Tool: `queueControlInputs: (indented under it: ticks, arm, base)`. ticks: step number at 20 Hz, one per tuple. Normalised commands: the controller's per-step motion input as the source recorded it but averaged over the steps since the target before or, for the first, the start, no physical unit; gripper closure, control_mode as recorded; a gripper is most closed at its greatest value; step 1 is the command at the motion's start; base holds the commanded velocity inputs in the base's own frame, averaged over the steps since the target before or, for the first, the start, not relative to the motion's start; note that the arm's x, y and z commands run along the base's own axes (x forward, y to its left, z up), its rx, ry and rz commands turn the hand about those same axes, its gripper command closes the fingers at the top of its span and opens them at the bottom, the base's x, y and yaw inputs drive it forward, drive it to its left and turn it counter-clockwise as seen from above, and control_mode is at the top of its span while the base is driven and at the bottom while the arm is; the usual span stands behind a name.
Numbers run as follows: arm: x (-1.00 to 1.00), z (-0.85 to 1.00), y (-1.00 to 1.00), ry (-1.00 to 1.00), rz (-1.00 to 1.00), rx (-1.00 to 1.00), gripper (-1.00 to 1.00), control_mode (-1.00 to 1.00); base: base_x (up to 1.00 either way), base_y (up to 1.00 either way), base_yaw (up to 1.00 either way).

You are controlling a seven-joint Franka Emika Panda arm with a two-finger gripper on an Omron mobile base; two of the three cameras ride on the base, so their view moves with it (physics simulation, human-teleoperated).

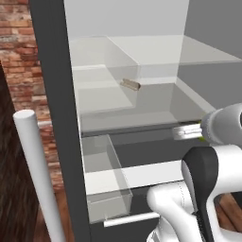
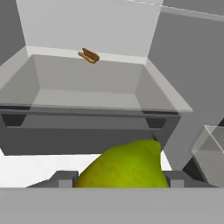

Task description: Pick up the banana and pear from the fridge and place one fruit on each plate on the dining counter.

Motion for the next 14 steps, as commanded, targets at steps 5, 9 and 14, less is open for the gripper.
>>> queueControlInputs:
  ticks: [5, 9, 14]
  arm:
    - [0.0, 0.0, 0.0, 0.0, 0.0, 0.0, 1.0, 1.0]
    - [0.0, 0.0, 0.0, 0.0, 0.0, 0.0, 1.0, 1.0]
    - [0.0, 0.0, 0.0, 0.0, 0.0, 0.0, 1.0, 1.0]
  base:
    - [-0.59, 0.0, -0.12]
    - [-0.49, 0.02, -0.18]
    - [-0.52, 0.06, -0.19]
